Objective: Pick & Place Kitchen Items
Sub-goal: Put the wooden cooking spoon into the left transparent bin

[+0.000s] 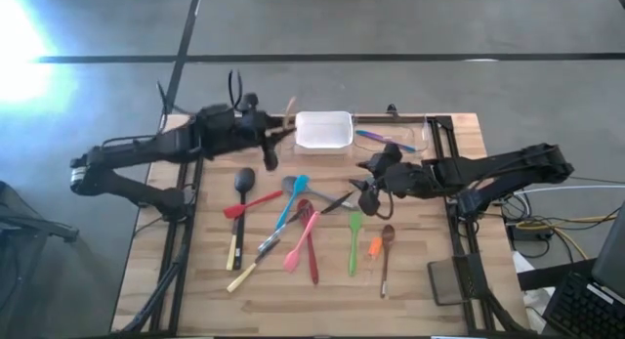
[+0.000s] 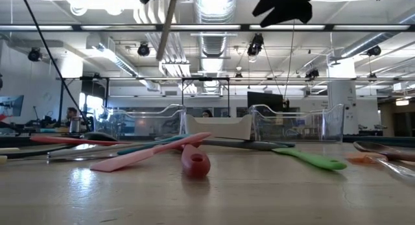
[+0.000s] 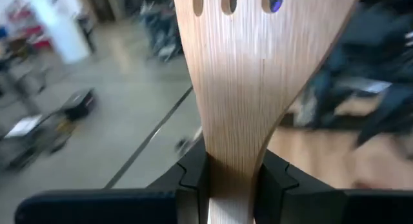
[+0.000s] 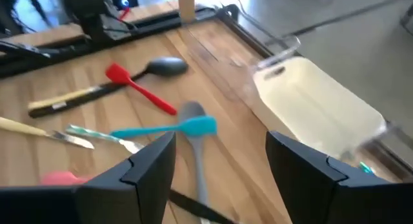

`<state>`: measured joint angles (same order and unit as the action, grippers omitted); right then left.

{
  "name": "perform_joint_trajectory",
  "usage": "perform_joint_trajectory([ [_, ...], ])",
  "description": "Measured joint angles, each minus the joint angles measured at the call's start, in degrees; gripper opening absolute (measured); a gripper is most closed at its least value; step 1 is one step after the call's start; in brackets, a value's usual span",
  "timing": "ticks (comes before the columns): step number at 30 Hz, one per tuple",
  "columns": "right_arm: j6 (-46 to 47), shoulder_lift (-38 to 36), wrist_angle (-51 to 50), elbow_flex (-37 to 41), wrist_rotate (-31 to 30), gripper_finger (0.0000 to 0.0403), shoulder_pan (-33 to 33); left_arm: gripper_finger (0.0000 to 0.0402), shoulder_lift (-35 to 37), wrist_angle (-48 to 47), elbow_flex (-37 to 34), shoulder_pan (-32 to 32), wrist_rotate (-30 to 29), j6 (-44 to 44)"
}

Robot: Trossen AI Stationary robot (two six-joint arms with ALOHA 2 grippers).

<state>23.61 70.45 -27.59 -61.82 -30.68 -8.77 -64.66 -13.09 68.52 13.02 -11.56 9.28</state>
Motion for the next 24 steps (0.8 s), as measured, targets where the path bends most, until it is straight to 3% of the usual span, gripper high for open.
perform_joint_trajectory([
  [4, 1.83, 0.10, -2.31, 1.16, -1.14, 0.0220, -0.01, 0.0076, -2.01, -12.29, 6.13, 5.61, 0.03, 1.09],
  [9, 1.94, 0.03, -2.15, 2.10, -3.14, 0.0219, 0.00, 0.0076, -6.00, -20.38, 9.82, 12.61, 0.76, 2.08],
  [14, 1.96, 0.05, -2.11, 3.16, -4.13, 0.0219, 0.02, 0.0076, -10.68, -22.41, 10.46, 19.82, 7.95, 2.92],
  [24, 3.05, 0.05, -2.19, 4.51, -4.08, 0.0219, 0.02, 0.0076, -17.62, -24.92, 7.89, 27.56, 8.06, 7.13],
])
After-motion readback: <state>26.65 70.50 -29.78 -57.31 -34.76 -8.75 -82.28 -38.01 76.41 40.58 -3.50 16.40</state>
